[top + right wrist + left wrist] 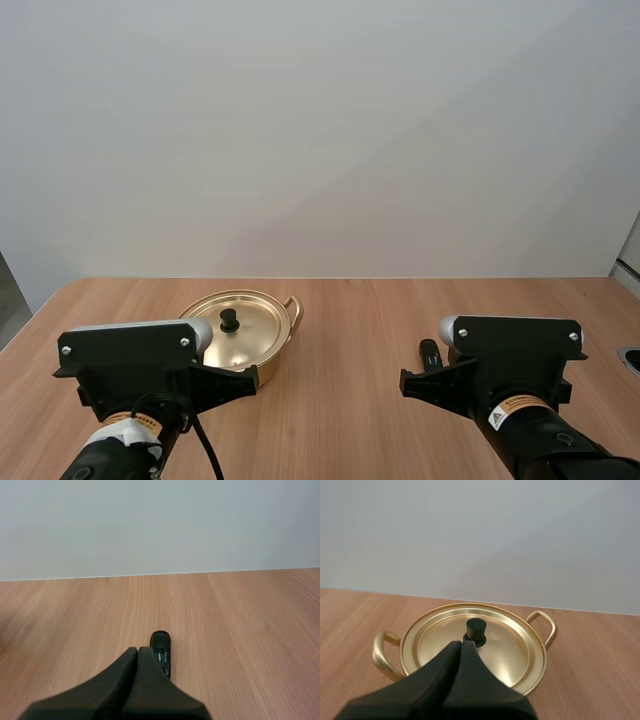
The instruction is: Open the pot, put the car inside, and close it
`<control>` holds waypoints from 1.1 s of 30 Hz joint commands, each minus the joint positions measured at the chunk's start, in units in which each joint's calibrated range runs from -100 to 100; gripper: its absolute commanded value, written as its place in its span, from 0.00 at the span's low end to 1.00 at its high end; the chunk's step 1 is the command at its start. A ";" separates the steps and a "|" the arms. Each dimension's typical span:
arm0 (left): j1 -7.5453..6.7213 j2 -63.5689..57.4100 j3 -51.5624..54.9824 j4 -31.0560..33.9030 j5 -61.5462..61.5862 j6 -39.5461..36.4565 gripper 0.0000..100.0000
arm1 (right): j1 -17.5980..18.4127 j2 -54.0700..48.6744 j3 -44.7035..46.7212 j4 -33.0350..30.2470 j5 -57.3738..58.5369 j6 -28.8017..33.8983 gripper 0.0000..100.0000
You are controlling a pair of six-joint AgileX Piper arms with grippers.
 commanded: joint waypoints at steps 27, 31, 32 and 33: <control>0.01 0.00 0.00 9.05 -25.77 0.86 0.00 | 0.03 -0.02 0.00 -6.30 -17.88 -3.43 0.00; 0.01 0.00 0.00 10.04 -23.33 20.91 0.00 | 0.03 -0.02 0.00 -6.30 -19.79 -10.82 0.00; 0.01 0.00 0.00 10.04 -23.04 23.92 0.00 | 0.03 -0.02 0.00 -6.30 -19.79 -11.14 0.00; 0.01 0.00 -0.12 10.04 -23.04 25.61 0.00 | 0.03 -0.02 0.00 -6.30 -19.79 -11.14 0.00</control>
